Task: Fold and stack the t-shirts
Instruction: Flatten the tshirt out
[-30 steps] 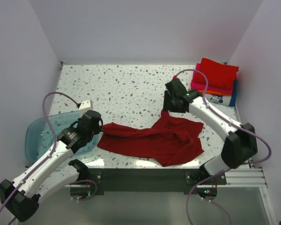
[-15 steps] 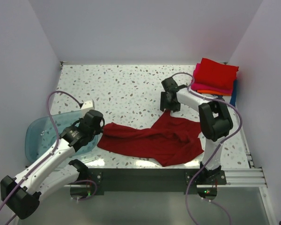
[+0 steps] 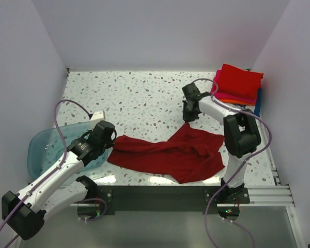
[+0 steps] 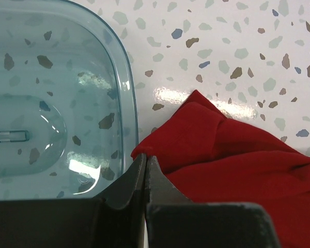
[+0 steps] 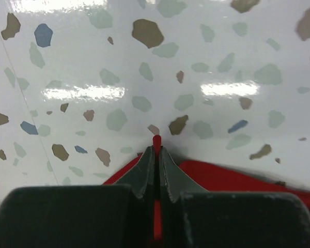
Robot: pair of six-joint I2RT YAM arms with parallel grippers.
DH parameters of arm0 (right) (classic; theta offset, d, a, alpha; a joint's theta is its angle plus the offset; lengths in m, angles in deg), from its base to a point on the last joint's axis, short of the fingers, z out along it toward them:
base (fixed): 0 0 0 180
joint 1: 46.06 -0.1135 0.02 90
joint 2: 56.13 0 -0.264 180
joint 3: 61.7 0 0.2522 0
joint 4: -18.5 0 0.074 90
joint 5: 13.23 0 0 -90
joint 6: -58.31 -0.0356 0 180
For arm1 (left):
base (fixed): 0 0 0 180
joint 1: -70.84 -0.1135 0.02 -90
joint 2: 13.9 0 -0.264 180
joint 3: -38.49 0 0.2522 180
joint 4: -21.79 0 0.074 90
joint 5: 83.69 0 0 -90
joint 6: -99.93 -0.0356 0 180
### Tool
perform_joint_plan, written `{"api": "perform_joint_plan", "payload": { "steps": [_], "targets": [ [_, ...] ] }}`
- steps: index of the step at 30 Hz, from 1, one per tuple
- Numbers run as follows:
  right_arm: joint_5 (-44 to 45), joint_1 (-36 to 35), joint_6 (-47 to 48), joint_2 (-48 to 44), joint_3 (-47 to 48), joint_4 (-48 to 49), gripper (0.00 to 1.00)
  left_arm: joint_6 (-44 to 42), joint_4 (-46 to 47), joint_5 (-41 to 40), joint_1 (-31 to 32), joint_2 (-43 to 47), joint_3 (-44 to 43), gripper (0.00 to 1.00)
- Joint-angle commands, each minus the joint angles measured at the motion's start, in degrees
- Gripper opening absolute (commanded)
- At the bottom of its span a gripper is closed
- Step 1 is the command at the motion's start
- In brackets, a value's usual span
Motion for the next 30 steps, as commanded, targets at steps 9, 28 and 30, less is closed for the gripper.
{"api": "perform_joint_plan", "payload": {
  "steps": [9,28,30],
  "targets": [
    [-0.9,11.0,5.6,-30.6,7.6,-12.7,0.00,-4.8,-1.8,-7.6,0.1,-1.5,-16.5,0.00],
    [6.2,15.4,10.6,-44.6,53.0,-29.3,0.00,-19.6,-0.4,-5.5,0.2,2.1,-54.7,0.00],
    [6.7,15.4,11.3,-47.1,54.6,-28.1,0.00,-21.4,-1.0,0.3,0.1,2.3,-59.0,0.00]
  ]
}}
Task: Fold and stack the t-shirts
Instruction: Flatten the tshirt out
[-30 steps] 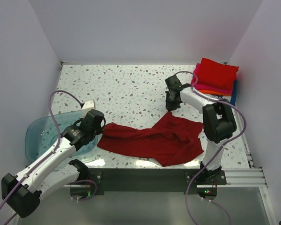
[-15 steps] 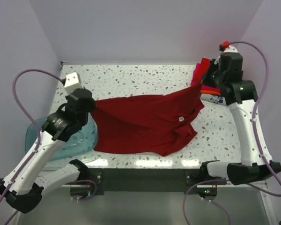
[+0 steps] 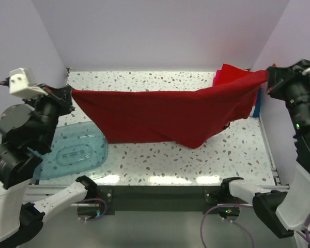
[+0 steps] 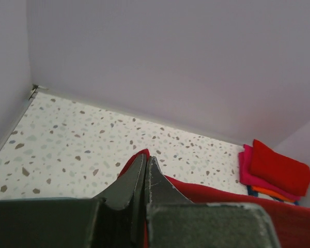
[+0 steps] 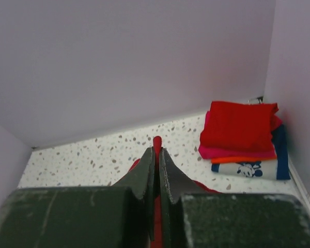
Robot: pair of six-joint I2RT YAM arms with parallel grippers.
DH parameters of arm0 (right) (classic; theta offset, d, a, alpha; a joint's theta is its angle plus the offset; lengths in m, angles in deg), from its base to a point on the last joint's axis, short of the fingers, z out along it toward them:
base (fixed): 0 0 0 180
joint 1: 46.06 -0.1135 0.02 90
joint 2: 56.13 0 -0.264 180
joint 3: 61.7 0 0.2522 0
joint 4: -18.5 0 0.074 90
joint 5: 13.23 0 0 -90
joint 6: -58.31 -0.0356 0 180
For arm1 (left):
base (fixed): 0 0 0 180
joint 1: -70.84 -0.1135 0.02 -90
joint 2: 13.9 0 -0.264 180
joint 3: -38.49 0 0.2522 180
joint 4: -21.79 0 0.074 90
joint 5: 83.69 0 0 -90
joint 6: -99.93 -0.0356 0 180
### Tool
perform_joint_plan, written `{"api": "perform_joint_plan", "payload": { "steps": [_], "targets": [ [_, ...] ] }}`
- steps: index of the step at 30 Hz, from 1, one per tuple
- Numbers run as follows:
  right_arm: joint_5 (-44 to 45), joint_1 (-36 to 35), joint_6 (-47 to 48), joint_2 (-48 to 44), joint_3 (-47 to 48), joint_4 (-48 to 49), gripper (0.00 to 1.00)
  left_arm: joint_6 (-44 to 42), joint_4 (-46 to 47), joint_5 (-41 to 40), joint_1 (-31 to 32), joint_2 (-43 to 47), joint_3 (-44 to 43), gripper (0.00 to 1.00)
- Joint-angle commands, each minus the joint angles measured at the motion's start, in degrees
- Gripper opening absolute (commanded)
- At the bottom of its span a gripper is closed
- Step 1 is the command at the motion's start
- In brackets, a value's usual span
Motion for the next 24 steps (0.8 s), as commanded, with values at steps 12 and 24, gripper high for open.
{"api": "perform_joint_plan", "payload": {
  "steps": [12,24],
  "targets": [
    [9.1,-5.2,8.2,-9.7,13.4,12.1,0.00,-5.5,0.8,26.4,0.1,0.7,-22.6,0.00],
    [23.4,-26.7,15.4,-6.9,1.6,19.9,0.00,-7.5,2.6,12.9,0.2,-4.2,-10.1,0.00]
  ]
}}
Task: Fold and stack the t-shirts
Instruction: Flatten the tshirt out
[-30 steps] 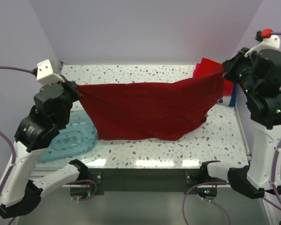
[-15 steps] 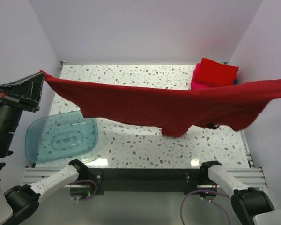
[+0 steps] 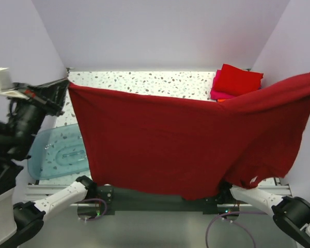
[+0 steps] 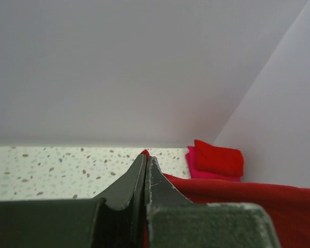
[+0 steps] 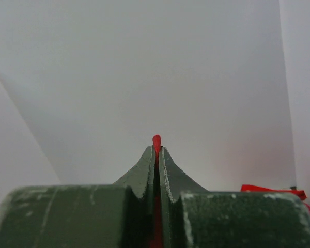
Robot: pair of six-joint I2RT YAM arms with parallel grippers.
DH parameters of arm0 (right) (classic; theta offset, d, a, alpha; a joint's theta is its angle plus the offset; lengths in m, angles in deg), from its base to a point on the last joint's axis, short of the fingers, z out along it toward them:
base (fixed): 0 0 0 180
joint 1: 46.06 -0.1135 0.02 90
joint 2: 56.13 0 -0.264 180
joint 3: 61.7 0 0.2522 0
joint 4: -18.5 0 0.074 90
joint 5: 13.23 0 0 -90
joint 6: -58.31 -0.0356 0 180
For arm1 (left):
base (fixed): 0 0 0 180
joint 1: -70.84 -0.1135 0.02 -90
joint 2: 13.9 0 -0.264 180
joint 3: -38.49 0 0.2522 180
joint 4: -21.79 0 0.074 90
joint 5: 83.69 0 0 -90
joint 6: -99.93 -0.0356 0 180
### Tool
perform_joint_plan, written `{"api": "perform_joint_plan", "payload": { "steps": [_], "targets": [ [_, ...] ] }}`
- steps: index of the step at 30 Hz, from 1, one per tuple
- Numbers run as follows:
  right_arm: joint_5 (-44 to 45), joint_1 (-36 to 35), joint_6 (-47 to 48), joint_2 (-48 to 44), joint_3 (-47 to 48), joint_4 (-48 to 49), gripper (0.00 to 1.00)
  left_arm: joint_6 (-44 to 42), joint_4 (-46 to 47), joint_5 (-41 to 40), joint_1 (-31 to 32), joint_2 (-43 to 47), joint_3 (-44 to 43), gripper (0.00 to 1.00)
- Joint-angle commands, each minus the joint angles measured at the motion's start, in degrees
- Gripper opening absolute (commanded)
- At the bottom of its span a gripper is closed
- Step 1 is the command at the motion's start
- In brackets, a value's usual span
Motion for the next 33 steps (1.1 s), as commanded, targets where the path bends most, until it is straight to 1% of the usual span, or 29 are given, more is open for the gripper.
{"api": "perform_joint_plan", "payload": {
  "steps": [1,2,6,9,11,16,20,28,31,33],
  "targets": [
    [7.7,-1.9,4.7,4.6,-5.7,4.4,0.00,-3.1,3.7,-7.0,0.2,-5.0,6.3,0.00],
    [9.0,-2.0,5.2,5.6,-7.2,4.9,0.00,-3.9,4.4,-8.5,0.2,-5.8,8.9,0.00],
    [10.9,-2.0,5.6,8.8,-14.8,7.7,0.00,-5.4,7.5,-11.7,0.1,-10.0,13.1,0.00],
    [11.6,-2.0,7.5,12.5,-17.2,9.1,0.00,-6.7,9.9,-14.7,0.1,-12.9,13.5,0.00],
    [11.5,-1.8,7.5,14.6,-17.1,9.3,0.00,-7.7,10.3,-16.1,-0.1,-14.9,11.3,0.00],
    [9.4,-0.4,6.4,19.1,-11.2,7.5,0.00,-8.5,9.4,-16.1,-0.3,-17.5,5.5,0.00],
    [8.1,-0.4,6.4,19.1,-5.4,5.0,0.00,-9.3,9.4,-14.2,-0.3,-15.5,2.1,0.00],
    [7.1,-0.4,7.3,14.7,3.6,1.1,0.00,-6.7,7.9,-7.5,-0.3,-5.7,-1.7,0.00],
    [7.0,-0.4,7.7,11.8,5.6,1.3,0.00,-6.0,4.8,-4.5,-0.3,-4.5,-7.8,0.00],
    [6.8,-0.4,8.2,9.6,6.5,2.2,0.00,-5.7,3.3,-3.3,-0.3,-4.0,-10.3,0.00]
  ]
}}
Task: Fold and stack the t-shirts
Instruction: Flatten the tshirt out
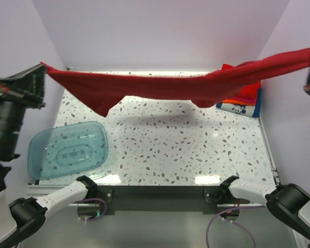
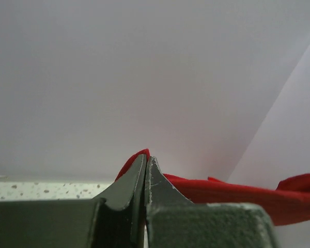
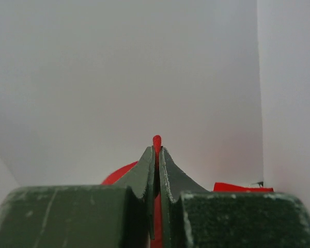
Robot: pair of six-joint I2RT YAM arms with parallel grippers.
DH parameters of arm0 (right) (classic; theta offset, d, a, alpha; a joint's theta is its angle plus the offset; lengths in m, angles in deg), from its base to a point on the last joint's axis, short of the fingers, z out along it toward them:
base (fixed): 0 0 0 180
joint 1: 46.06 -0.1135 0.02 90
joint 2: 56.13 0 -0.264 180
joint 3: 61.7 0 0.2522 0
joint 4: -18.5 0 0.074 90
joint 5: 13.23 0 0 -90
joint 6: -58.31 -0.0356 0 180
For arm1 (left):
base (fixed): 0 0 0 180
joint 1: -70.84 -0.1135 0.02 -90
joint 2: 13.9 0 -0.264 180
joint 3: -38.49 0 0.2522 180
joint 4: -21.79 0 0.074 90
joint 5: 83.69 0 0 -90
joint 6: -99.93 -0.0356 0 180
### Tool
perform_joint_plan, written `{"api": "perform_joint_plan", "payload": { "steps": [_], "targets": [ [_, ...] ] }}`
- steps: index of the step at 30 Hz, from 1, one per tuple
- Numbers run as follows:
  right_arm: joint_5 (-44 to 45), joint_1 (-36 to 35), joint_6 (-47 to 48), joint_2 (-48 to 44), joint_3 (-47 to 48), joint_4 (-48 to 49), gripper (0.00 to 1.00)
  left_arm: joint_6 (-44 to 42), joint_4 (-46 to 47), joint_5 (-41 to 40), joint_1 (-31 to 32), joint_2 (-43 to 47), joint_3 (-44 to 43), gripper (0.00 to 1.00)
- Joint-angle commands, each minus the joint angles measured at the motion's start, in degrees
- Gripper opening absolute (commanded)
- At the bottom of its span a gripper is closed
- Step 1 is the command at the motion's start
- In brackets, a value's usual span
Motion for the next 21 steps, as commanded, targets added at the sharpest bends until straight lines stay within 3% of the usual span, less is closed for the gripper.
{"api": "perform_joint_plan", "payload": {
  "steps": [1,8,13,21],
  "targets": [
    [-0.7,0.1,2.4,-2.7,2.4,1.9,0.00,1.4,-1.3,4.6,-0.3,1.4,-5.9,0.00],
    [1.3,-1.7,6.6,-5.7,6.1,5.0,0.00,3.4,-1.3,7.3,-0.3,4.2,-7.2,0.00],
    [5.8,-4.4,10.9,-6.2,3.8,7.8,0.00,3.8,0.0,7.4,-0.2,3.8,-1.5,0.00],
    [9.4,-6.9,16.1,-5.0,-13.2,16.2,0.00,0.7,9.1,-2.8,-0.3,4.0,15.2,0.00]
  ]
}}
